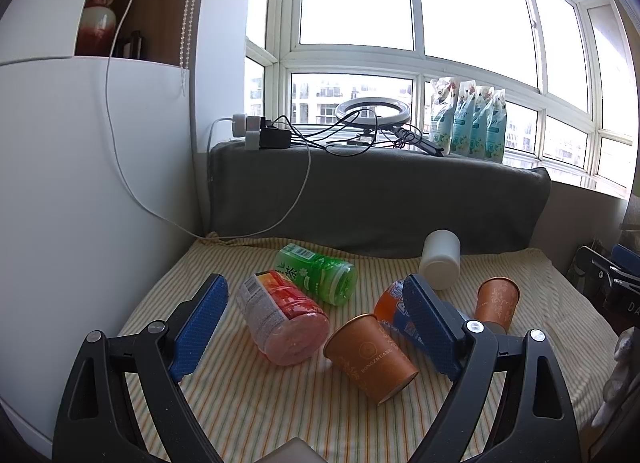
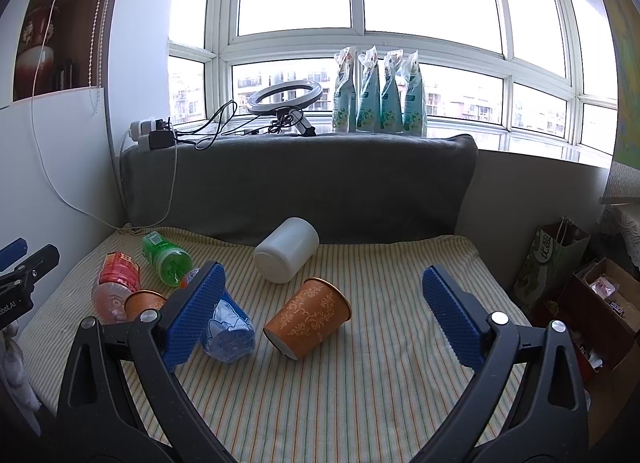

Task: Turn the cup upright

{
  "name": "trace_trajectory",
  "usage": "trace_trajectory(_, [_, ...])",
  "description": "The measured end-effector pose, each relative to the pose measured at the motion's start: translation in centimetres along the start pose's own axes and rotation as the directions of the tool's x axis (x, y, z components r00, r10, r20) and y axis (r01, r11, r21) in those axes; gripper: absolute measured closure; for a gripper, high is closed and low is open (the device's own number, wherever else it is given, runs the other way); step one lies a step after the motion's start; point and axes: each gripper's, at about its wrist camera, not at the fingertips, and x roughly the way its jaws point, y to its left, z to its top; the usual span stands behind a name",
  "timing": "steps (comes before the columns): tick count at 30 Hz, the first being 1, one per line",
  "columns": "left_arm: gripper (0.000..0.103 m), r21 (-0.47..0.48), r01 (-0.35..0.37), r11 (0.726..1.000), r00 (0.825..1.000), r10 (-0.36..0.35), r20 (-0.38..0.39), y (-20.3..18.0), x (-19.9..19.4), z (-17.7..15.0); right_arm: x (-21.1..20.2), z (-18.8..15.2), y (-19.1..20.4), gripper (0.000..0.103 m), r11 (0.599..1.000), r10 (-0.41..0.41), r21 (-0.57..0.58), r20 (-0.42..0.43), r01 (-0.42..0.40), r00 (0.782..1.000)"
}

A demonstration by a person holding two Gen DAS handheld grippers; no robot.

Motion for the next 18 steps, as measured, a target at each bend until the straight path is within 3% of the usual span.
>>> trace_trajectory(18, [0.014, -0.002, 0.001, 1.0, 1.0, -0.001, -0.005, 0.08, 0.19, 0.01, 0.04, -0.05, 0.02, 0.002, 1.0, -0.001, -0.002, -0.002, 0.001, 1.0])
